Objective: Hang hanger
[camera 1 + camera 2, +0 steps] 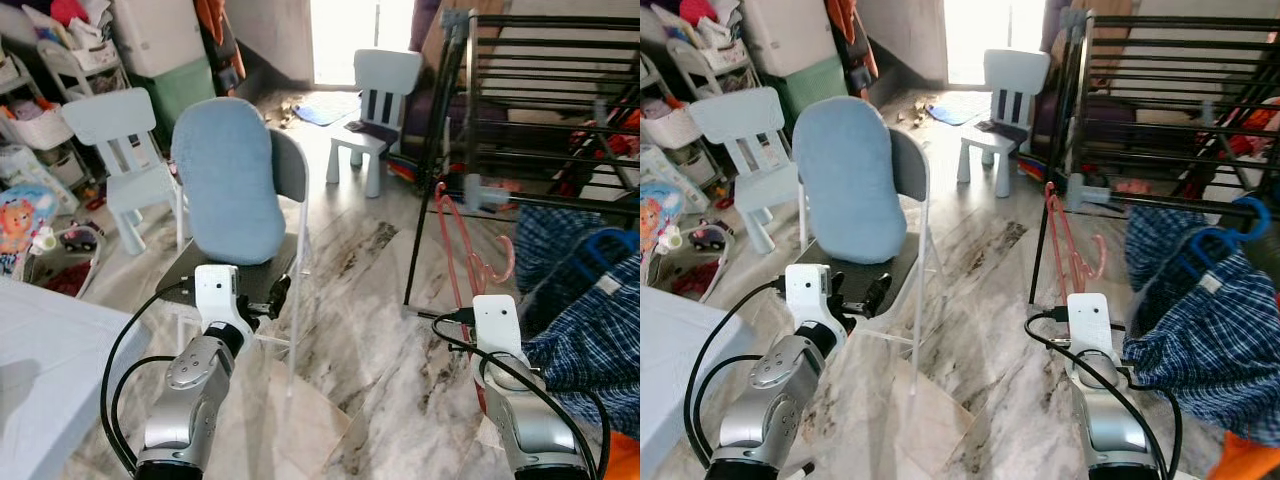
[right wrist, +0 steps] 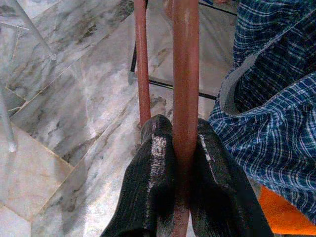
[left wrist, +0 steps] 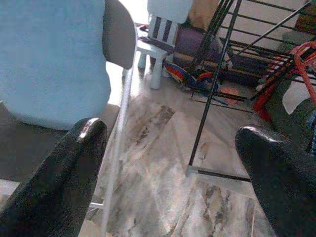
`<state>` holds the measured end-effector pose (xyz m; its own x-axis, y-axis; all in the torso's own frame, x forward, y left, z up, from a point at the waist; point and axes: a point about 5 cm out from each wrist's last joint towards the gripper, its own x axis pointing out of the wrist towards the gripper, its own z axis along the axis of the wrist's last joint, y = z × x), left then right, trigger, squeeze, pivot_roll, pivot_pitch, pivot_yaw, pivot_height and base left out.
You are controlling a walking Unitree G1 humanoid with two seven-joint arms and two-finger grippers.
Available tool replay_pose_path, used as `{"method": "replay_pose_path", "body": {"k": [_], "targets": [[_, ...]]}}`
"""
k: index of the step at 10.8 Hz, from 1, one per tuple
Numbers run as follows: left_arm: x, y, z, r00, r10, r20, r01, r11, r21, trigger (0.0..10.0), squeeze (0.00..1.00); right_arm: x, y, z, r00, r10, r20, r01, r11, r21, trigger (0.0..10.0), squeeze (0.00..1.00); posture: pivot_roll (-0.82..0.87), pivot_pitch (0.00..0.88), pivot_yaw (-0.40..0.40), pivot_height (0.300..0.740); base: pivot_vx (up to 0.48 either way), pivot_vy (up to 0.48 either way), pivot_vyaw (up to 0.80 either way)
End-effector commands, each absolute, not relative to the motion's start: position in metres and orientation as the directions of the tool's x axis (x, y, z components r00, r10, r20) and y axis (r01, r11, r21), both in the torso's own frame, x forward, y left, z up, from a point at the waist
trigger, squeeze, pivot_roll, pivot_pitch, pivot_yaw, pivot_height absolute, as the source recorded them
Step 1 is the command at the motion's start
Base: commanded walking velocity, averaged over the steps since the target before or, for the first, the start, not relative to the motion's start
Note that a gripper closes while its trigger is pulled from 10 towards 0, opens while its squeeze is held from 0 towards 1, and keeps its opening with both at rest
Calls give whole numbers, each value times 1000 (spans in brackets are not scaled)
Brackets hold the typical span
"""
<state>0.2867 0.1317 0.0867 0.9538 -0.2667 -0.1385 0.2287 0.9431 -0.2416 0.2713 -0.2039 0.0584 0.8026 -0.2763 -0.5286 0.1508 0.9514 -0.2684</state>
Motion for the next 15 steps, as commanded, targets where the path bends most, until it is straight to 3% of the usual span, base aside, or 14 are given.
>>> {"method": "replay_pose_path", "body": {"k": [1,3,10,15], "targets": [[288,136,90,959,-256,-124,222,946,-237,10000,0,275,-201,63,816,-265,-514,145,954,-263,10000,0,-258,0,46,740,0,0,0],[288,135,90,957,-264,-123,230,944,-235,10000,0,275,-201,63,814,-265,-516,143,954,-264,10000,0,-260,0,44,740,0,0,0],[286,130,88,949,-288,-126,253,938,-238,10000,0,275,-201,62,808,-269,-524,145,953,-266,10000,0,-263,0,45,740,364,0,-722],[287,130,87,950,-284,-129,248,939,-239,10000,0,275,-193,59,810,-200,-552,81,969,-232,10000,0,-266,0,47,740,384,0,0]]}}
